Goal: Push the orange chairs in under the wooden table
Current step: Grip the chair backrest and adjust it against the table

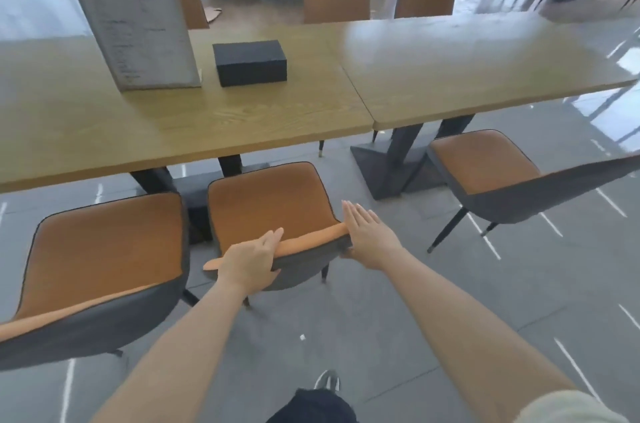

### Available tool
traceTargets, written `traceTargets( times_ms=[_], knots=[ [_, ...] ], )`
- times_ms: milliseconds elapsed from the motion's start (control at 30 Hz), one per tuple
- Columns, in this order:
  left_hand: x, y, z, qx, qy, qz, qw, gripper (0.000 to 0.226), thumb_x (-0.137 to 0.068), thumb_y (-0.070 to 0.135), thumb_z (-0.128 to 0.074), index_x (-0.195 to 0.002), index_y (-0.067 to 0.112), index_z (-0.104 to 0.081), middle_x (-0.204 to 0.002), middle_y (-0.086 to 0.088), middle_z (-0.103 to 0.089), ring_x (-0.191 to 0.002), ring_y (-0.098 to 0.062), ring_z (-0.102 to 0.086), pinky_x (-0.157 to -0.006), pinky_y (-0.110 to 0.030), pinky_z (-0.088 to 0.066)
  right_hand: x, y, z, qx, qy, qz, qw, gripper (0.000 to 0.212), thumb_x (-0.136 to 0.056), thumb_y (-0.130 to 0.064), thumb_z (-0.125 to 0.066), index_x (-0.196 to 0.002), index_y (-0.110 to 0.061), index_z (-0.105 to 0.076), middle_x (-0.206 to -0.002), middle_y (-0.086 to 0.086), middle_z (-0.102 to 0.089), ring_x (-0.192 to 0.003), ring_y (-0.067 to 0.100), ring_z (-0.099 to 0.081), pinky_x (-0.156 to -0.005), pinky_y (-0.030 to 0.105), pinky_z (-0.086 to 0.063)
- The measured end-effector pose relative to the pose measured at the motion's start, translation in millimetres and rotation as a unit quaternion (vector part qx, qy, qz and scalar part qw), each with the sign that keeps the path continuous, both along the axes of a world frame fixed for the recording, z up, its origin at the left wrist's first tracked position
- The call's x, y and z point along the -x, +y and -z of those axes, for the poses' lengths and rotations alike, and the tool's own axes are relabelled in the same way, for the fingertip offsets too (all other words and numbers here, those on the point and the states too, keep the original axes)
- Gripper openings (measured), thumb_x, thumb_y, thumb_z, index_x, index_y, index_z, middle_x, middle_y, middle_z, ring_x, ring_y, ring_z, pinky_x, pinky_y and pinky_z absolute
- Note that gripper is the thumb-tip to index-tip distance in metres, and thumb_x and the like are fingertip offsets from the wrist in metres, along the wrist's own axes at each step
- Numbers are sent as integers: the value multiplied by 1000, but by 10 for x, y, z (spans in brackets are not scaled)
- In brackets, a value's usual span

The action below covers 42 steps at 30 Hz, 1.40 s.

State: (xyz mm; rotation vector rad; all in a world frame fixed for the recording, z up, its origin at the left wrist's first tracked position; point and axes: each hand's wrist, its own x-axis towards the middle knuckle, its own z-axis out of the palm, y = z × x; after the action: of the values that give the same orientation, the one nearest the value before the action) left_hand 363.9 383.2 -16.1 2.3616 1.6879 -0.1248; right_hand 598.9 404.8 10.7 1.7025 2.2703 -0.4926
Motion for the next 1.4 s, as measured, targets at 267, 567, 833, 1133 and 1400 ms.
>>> traceTargets(
  times_ms=[267,567,833,1133,1400],
  knots=[
    [-188,-80,-134,24,38,-77,996,44,-89,36,-55,-129,21,-44,-120,-2,-62,-105,-23,-60,-88,-38,-51,-95,230,25,-70,-19,-164,984,22,-87,-10,-50,-108,-3,-47,-112,16,-61,-100,34,-58,-80,38,-44],
    [-914,-203,-109,54,59,-101,992,45,-90,29,-53,-132,17,-40,-123,-4,-58,-108,-24,-58,-89,-35,-48,-812,295,57,-89,-55,-268,958,18,-88,-3,-38,-104,-5,-47,-106,14,-64,-95,34,-61,-64,34,-39],
    [-1874,-4,-61,51,75,-77,993,45,-91,32,-50,-132,18,-37,-121,-5,-58,-107,-26,-58,-84,-35,-47,-1742,492,-12,-65,-73,-252,963,16,-85,-1,-40,-96,-10,-46,-102,14,-65,-93,34,-61,-67,35,-42],
    [-2514,362,-77,38,73,-22,996,40,-92,29,-50,-128,16,-39,-119,-7,-59,-105,-28,-58,-82,-37,-47,-2445,631,22,-54,-74,-189,978,16,-86,-2,-40,-99,-9,-47,-103,13,-65,-92,34,-61,-72,37,-48],
    [-2857,662,-89,24,57,11,998,30,-91,19,-49,-121,15,-44,-112,-9,-62,-100,-29,-60,-80,-38,-49,-2812,781,12,-40,-71,-132,988,19,-87,-3,-40,-103,-9,-48,-105,12,-63,-94,32,-60,-77,39,-50]
  ],
)
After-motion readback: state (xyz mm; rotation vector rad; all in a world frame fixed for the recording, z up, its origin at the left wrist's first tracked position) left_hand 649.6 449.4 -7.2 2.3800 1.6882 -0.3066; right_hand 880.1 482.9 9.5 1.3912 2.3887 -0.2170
